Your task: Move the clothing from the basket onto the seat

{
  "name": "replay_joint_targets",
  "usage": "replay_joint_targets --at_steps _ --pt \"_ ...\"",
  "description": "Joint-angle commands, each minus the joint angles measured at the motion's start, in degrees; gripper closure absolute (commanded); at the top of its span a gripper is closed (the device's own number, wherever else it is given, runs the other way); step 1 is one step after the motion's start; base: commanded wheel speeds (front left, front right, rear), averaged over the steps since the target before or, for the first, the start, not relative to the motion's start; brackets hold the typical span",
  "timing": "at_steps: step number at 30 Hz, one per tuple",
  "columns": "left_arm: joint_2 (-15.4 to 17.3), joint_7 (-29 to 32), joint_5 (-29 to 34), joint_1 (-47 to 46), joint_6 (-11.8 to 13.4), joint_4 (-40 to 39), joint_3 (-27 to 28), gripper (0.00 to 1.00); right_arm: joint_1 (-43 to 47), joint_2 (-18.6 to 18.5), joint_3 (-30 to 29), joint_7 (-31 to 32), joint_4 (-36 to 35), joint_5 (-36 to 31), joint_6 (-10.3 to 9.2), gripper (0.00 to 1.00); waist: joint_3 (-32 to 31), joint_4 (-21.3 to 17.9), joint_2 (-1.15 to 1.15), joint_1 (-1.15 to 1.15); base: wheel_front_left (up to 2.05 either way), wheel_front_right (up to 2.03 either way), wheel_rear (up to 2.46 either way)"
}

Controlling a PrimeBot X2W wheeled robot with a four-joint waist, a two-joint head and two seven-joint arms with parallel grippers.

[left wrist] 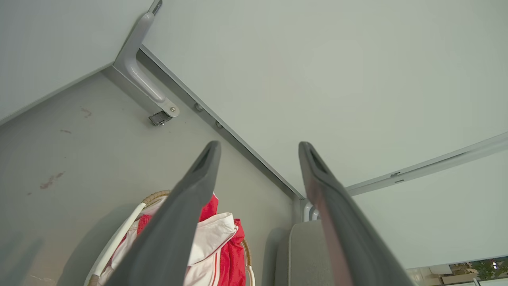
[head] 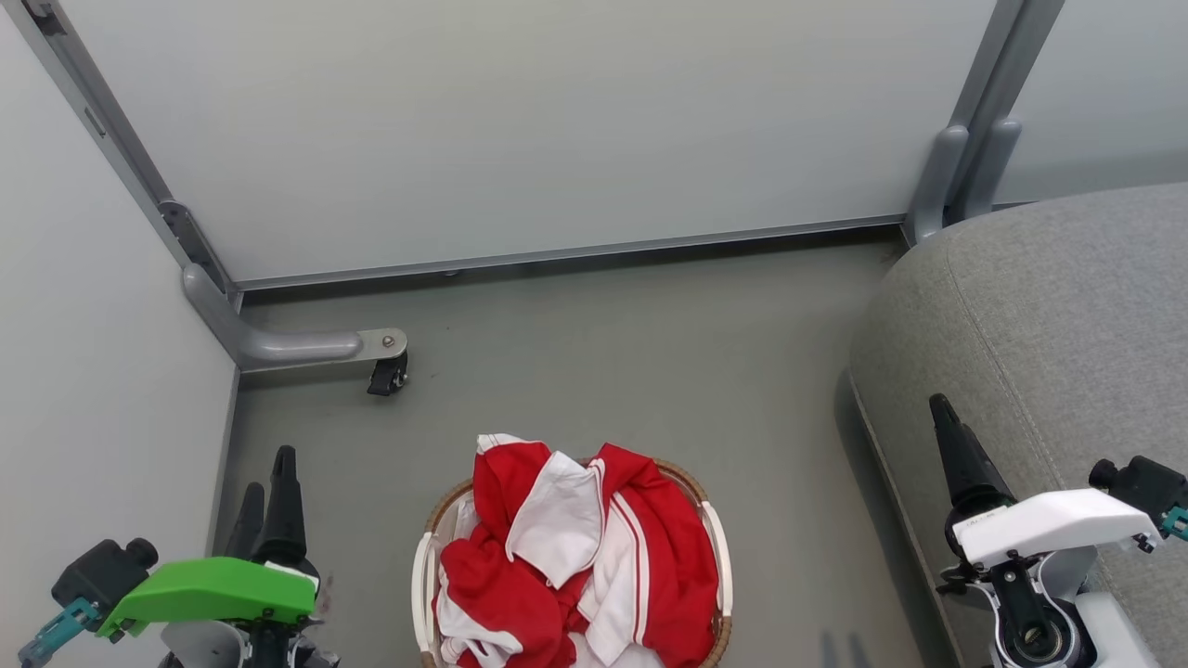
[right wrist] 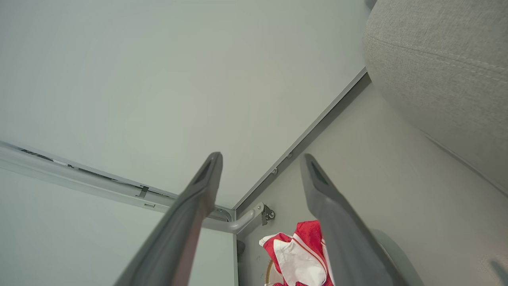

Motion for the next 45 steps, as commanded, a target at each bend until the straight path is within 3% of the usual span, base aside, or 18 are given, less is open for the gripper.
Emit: replay_joint_targets --at_steps 1,27,45 --pt "0.8 -0.7 2.7 -1.9 0.4 -0.4 -0.5 0.00 -1.8 -0.8 0.5 -0.8 -0.5 -2.5 0.01 0.00 0.0 0.0 0.00 0.00 0.00 0.00 0.00" --pt "2.9 -5.6 23.1 -1.5 4.4 1.9 -6.0 0.00 -3.2 -0.3 3.0 -5.7 3.9 -26.8 0.02 0.00 0.1 -0.3 0.00 0.00 0.00 0.00 0.00" --pt "3.4 -8.4 34.3 0.4 5.7 1.2 -8.4 0.00 -2.5 0.3 3.1 -8.6 5.9 -40.1 0.03 0.00 0.2 -0.4 0.00 0.00 0.00 0.00 0.00"
